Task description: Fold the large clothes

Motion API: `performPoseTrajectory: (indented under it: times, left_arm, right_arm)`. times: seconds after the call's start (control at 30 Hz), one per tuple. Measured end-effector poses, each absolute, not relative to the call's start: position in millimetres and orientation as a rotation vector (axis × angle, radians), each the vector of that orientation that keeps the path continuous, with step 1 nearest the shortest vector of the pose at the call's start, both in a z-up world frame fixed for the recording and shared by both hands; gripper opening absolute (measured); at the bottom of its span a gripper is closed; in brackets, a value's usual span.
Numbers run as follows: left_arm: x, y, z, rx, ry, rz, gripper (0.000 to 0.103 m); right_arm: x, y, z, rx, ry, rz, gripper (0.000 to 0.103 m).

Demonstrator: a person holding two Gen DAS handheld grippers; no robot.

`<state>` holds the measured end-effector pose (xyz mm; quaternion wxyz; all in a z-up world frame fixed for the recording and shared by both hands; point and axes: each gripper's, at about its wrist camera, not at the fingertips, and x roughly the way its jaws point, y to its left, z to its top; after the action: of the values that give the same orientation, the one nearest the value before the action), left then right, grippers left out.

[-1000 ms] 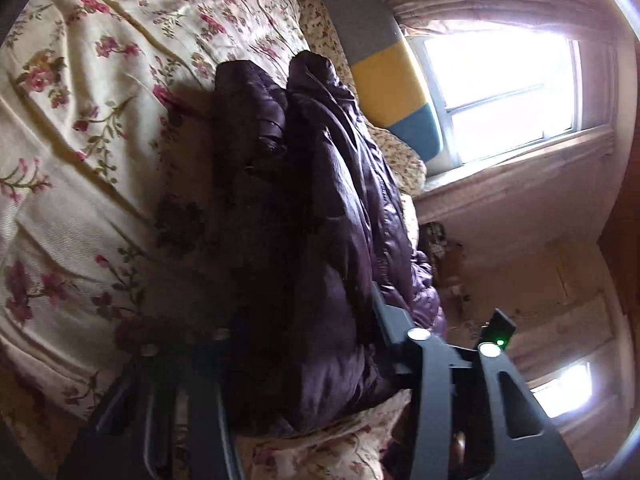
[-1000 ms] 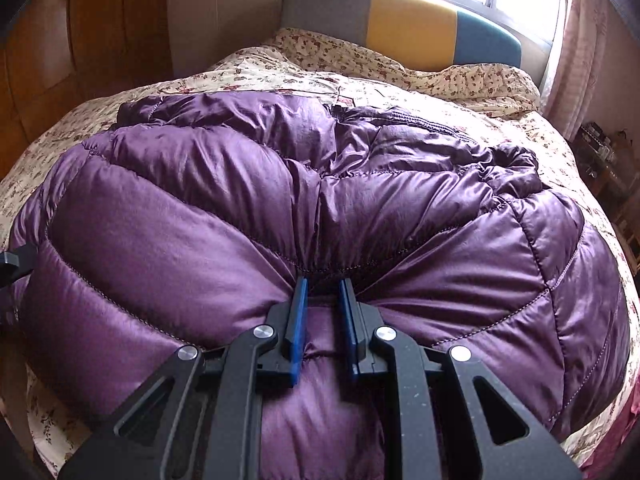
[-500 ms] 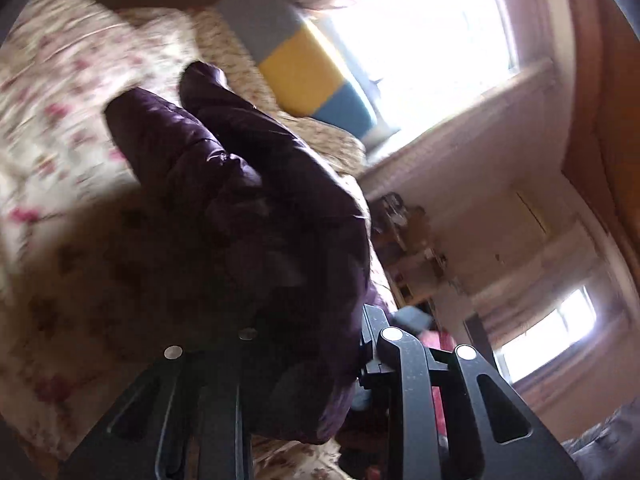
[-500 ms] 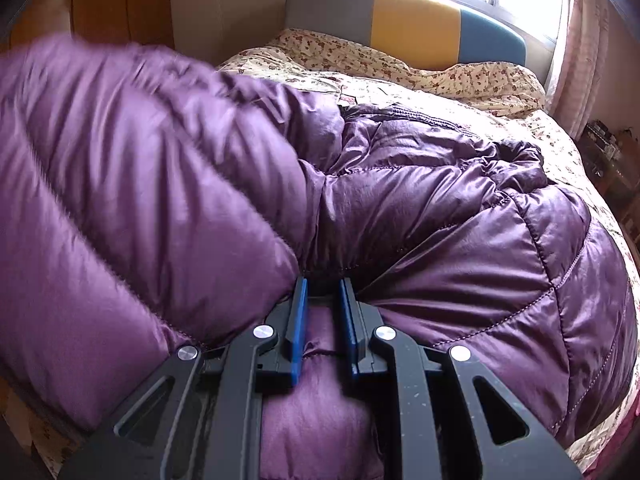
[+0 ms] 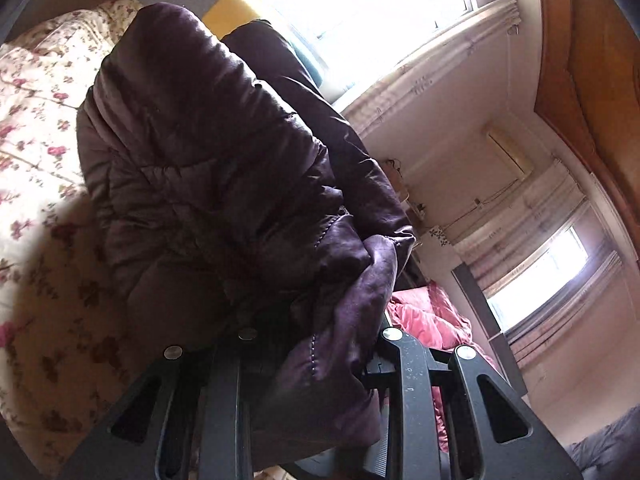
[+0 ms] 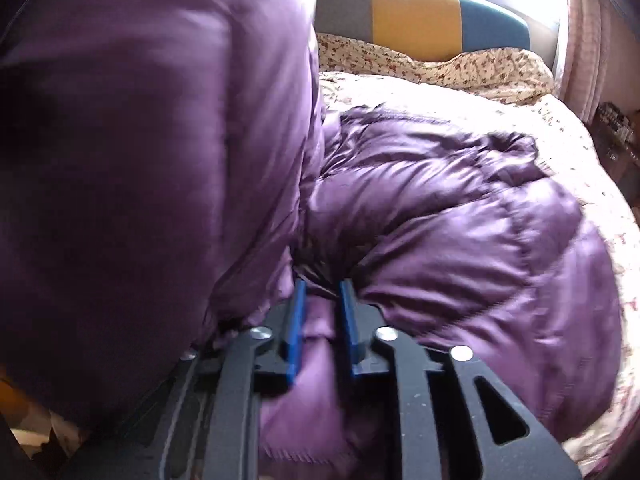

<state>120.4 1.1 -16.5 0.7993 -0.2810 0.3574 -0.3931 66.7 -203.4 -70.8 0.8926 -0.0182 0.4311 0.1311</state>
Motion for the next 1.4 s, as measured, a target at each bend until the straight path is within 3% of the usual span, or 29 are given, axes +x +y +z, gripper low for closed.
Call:
performPoseTrajectory:
  times: [0.57,0.87,0.93,1.03,1.1,1.17,1.4]
  left_arm:
    - [143.2,-103.6,-25.5,-0.354,0.929,-0.707,0.025]
    - [151.2,-166.9,-54.3,-0.216,0.991,-0.672,0.034]
    - [151.4,-172.3,-54.9,-0.186,0.991,-0.669,0.034]
    - [149.9,-186.3,-42.4,-0.197,0.986,-0.706,0.047]
    - [144.8,-177.7,-31.2,-0.224,0.979,-0.743,0.069]
    - [136.5,-166.5,-18.1,-0.252,0.95,-0.771,0.079]
    - [104.4,-109.1,27.6,-0.344,0.815,-0.817,0.079]
  right_arm:
    - [44.3,-354.8,-27.2,-0.109,0.93,-0.202,0.036]
    - [65.9,-388.3,-42.5,-0.151,0.994,-0.259,0.038]
    - [68.6,-390.6,-44.9,-0.143,0.998,-0.256,0.043]
    - [76.4,-387.7,-45.7,-0.149,0.986,-0.246,0.045]
    - [77.0,-384.8,-43.7,-0.15,0.979,-0.243,0.046]
    - [76.2,-382.8,-39.5,-0.147,0.971,-0.239,0.047]
    - [72.8,-368.7,-17.7,-0.165,0.932,-0.212,0.048]
